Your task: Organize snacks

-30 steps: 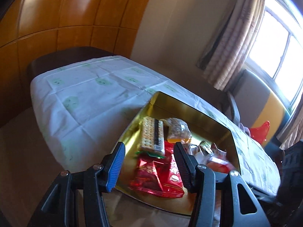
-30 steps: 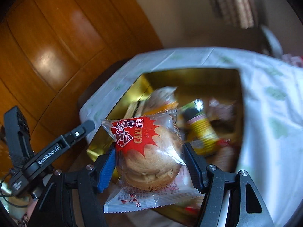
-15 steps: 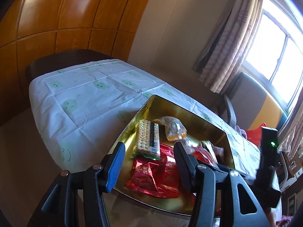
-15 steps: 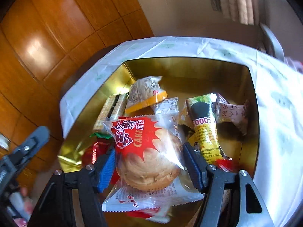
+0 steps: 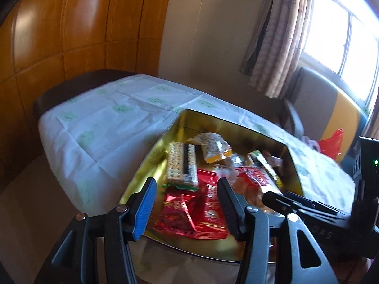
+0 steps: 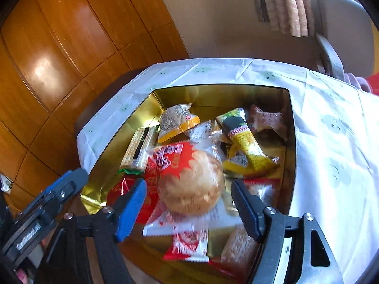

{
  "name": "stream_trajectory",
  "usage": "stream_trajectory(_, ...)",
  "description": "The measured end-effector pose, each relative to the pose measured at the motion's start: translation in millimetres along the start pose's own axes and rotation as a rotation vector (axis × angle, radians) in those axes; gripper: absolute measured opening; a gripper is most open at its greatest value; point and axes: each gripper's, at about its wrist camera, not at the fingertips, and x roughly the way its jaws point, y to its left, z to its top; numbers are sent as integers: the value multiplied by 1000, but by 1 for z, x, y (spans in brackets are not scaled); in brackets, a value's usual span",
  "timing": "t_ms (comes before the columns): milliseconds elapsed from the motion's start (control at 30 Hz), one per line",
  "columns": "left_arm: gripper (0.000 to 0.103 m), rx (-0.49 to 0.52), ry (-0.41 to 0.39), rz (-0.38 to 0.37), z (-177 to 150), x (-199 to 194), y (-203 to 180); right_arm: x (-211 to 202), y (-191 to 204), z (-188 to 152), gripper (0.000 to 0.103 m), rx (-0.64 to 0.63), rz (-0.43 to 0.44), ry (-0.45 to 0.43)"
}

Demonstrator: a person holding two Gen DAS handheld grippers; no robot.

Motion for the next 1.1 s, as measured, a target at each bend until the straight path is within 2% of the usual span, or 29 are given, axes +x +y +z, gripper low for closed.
stream_trajectory(33,54,14,-14,13,0,-3,-2,5,3,-1,54,-11,-18,12)
stream_trajectory(100,54,35,-39,33,0,-8,-5,9,6,0,51,-41,-33,24)
stream_trajectory(167,54,51,-62,53,-1,-14,-9,18,11,3,38,-76,-74,31)
stream_trajectory(233,57,58,-58,54,0,-18,-11,27,8,7,38,-63,-80,55)
stream_trajectory(333,58,64,-49,55,-2,-20,-12,27,3,7,42,-19,-50,51)
stream_trajectory(367,58,72,-57,55,-3,-22,-13,24,4,4,52,-14,-48,47)
stream_trajectory(400,58,80,-64,56,-4,-23,-14,20,4,1,56,-14,-41,40)
stream_trajectory(533,58,133,-73,94,-11,-26,-25,0,16,-12,67,-60,-82,-33)
stream_trajectory(667,58,180,-80,142,-17,-29,-35,-20,25,-22,70,-111,-125,-96)
stream_trajectory(767,58,168,-69,106,-20,-32,-33,-30,29,-27,75,-140,-191,-126)
stream_trajectory(900,58,138,-68,55,-21,-37,-26,-39,28,-32,79,-150,-230,-156)
stream_trajectory(967,58,138,-76,80,-22,-39,-25,-42,26,-33,82,-149,-267,-162)
stream_trajectory(1100,58,159,-72,130,-25,-38,-26,-54,19,-37,90,-106,-277,-200)
